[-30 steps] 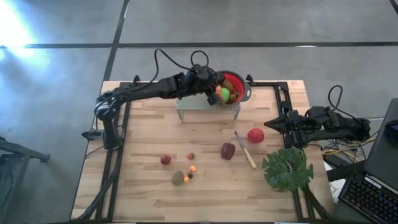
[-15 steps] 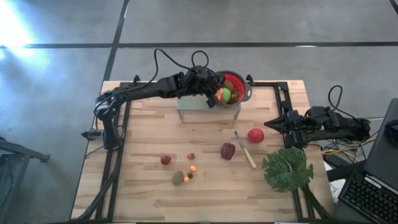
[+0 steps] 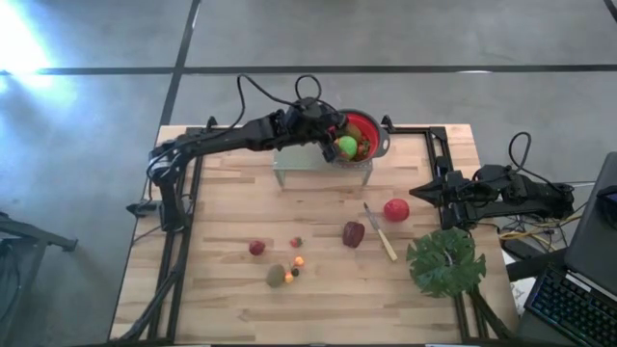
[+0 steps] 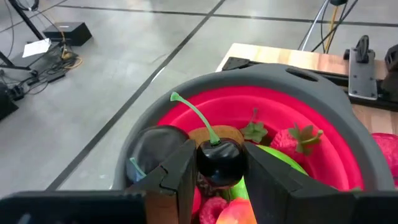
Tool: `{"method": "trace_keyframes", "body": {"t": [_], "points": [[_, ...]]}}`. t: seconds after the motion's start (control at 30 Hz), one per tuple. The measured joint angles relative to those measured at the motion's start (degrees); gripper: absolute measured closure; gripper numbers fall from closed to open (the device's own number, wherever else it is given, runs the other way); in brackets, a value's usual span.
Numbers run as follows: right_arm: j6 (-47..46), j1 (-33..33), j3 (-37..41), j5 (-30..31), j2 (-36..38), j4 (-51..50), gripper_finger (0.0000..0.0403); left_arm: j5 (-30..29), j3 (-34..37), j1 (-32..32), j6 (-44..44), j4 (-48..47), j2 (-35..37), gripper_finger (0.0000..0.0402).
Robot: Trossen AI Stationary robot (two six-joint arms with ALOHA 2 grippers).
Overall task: Pick & Place Fruit
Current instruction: Put the black cherry into the black strainer bowl on the shelf
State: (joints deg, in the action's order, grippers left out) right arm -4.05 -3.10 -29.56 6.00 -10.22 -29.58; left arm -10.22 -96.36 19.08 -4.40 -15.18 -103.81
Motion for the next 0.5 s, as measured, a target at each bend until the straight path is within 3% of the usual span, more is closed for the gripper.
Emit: {"method": "trace_keyframes", "body": {"t": [0.3,0.5], "points": [[0.00,-0.01,0.00,0.00,-0.01,0.00,0.0394,1.97,0.00,0.31,0.27,0.11,0.02,0.0277],[0.00,0.00,0.00,0.00,-0.01,-0.01,0.0394,2.23,0.02,0.27,1.33,-0.17,0.00,0.0248]]}}
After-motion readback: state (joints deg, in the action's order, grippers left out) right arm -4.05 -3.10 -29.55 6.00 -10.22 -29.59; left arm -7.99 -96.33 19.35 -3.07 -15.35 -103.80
